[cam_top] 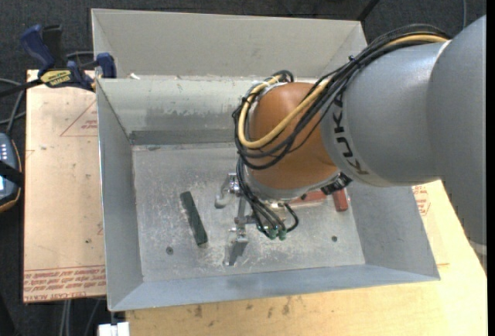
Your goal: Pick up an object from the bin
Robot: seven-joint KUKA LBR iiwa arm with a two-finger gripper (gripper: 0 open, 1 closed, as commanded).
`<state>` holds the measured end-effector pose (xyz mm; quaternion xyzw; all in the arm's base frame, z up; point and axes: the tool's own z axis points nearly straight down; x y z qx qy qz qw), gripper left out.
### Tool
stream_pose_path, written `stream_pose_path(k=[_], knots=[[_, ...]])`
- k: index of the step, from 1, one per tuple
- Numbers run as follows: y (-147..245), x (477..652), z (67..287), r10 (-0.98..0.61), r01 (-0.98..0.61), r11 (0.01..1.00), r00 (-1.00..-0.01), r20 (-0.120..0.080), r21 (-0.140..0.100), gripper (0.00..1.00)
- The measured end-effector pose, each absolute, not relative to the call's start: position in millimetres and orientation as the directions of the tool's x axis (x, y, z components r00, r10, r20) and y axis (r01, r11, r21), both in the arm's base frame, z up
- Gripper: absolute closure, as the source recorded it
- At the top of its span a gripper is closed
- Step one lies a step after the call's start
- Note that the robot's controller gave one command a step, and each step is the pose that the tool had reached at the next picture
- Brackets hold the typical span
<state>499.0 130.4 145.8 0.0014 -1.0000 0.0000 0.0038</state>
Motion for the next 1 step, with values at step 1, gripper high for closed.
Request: stream_pose_path(k=[1], knots=[[130.0,501.0,149.1,0.0,0.0,1.0,-1.0,0.001,0.001,0.0]])
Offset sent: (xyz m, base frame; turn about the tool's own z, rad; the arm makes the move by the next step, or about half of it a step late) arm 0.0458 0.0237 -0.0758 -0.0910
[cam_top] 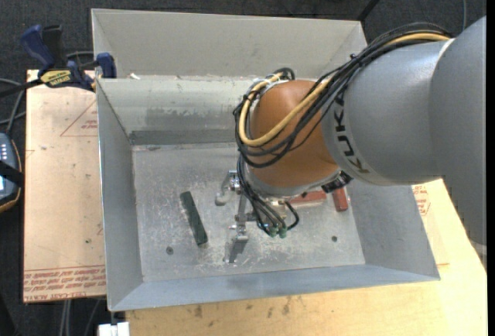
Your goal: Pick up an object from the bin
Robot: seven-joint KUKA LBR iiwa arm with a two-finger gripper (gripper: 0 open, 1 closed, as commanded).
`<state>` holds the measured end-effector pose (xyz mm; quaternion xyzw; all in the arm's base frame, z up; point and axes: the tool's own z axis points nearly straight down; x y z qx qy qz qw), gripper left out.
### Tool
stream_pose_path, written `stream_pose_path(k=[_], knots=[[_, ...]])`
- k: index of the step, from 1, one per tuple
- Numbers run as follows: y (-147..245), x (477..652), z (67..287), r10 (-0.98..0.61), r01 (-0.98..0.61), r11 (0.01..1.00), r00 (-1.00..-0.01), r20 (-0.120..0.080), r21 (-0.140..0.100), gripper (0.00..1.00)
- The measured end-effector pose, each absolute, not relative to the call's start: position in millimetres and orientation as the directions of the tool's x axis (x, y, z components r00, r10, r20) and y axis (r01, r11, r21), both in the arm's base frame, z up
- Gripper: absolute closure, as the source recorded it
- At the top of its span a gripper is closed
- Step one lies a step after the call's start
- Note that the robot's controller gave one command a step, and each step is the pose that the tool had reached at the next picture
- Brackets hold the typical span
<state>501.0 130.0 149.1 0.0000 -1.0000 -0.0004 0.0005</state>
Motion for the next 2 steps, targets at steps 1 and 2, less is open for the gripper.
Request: stream_pose_path(k=[1,2], knots=[[147.6,534.5,96.5,-0.065,-0.065,0.998,-0.998,-0.008,0.002,0.0],[183.7,517.3,77.3,-0.025,-0.025,1.0,-1.0,-0.016,0.008,1.0]])
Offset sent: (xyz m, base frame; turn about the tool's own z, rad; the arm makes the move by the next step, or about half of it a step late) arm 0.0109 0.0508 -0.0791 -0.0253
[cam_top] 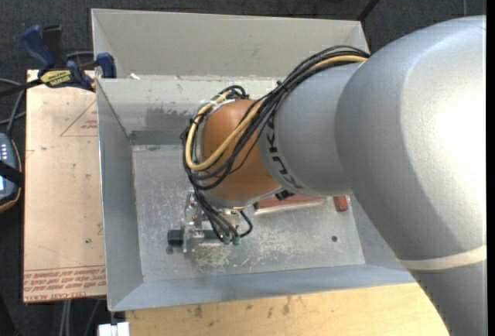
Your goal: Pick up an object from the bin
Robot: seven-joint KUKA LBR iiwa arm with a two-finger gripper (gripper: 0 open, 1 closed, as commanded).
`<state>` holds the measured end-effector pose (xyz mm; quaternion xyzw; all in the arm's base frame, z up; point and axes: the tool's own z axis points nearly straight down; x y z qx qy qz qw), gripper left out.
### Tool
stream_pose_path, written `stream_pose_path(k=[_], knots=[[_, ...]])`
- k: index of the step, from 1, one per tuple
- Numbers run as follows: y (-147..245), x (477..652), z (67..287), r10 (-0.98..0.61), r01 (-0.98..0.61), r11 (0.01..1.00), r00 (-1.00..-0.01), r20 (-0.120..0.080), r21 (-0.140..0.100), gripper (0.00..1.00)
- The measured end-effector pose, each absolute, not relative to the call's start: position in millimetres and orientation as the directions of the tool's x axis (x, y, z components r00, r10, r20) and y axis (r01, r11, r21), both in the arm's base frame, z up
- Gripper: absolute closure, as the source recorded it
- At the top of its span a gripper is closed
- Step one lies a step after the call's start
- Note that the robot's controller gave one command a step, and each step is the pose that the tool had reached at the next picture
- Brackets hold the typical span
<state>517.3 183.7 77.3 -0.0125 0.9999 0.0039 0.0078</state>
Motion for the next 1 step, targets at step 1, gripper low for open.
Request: stream_pose_path(k=[1], knots=[[183.6,517.4,77.2,-0.024,-0.025,1.0,-1.0,-0.016,0.008,1.0]])
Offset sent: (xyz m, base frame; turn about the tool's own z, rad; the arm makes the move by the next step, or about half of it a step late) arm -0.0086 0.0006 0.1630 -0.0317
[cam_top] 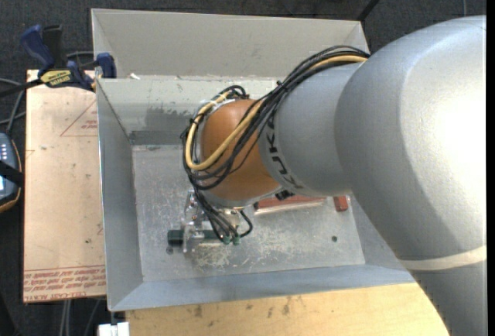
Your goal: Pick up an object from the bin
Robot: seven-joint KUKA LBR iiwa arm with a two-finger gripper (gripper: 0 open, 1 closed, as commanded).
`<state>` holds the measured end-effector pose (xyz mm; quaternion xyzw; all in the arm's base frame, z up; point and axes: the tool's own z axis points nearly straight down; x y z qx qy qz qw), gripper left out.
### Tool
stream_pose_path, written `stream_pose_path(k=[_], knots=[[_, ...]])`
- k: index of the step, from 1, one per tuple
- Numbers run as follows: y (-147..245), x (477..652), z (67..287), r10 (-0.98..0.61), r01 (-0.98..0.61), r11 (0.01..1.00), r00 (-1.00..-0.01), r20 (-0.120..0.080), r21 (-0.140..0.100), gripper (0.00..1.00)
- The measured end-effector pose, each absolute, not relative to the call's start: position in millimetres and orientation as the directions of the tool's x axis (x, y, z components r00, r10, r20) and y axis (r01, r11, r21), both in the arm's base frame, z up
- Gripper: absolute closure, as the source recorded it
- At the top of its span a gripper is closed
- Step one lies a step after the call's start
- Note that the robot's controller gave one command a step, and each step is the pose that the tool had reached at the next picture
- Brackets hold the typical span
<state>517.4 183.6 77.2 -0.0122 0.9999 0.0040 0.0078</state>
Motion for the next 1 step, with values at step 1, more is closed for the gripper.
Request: stream_pose_path(k=[1], knots=[[184.8,510.7,242.5,-0.055,-0.055,0.998,-0.998,-0.008,0.003,1.0]])
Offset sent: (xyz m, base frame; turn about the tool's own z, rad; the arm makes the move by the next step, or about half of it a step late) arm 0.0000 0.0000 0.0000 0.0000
